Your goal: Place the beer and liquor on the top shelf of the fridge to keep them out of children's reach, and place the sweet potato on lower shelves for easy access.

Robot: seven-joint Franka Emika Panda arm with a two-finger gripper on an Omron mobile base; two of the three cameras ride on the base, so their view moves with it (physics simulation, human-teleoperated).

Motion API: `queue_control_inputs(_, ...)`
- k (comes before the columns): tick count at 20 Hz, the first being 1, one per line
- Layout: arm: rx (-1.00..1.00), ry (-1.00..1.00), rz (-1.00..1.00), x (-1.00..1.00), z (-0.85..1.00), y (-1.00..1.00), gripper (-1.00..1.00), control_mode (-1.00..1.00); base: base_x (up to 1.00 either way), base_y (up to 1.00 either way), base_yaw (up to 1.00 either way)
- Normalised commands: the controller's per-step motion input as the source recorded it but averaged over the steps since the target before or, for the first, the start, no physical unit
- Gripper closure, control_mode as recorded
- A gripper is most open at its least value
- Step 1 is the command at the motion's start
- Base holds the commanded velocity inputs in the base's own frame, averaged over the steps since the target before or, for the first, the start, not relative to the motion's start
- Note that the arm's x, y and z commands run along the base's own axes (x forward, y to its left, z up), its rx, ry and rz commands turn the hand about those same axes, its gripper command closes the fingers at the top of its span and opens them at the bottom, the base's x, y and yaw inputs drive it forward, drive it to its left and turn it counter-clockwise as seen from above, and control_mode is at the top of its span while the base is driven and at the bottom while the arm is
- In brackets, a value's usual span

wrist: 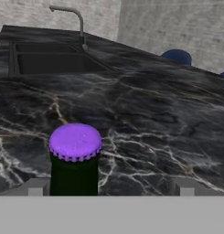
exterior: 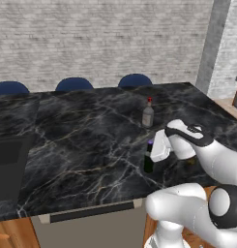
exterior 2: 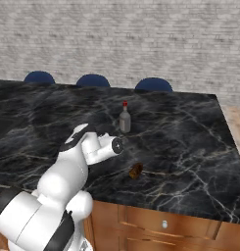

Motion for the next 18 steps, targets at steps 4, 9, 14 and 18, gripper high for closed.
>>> queue_control_inputs(4, 0.00, 0.00, 0.05, 0.00, -0.13, 0.18, 1.00, -1.00, 0.00, 0.00, 0.00)
queue_control_inputs(9, 0.00, 0.01, 0.02, 0.00, -0.02, 0.03, 1.00, -1.00, 0.00, 0.00, 0.00)
queue_control_inputs(14, 0.00, 0.00, 0.02, -0.26, 0.06, 0.00, 1.00, -1.00, 0.00, 0.00, 0.00)
queue_control_inputs(18, -0.01, 0.01, 0.00, -0.58, 0.89, -0.01, 1.00, -1.00, 0.00, 0.00, 0.00)
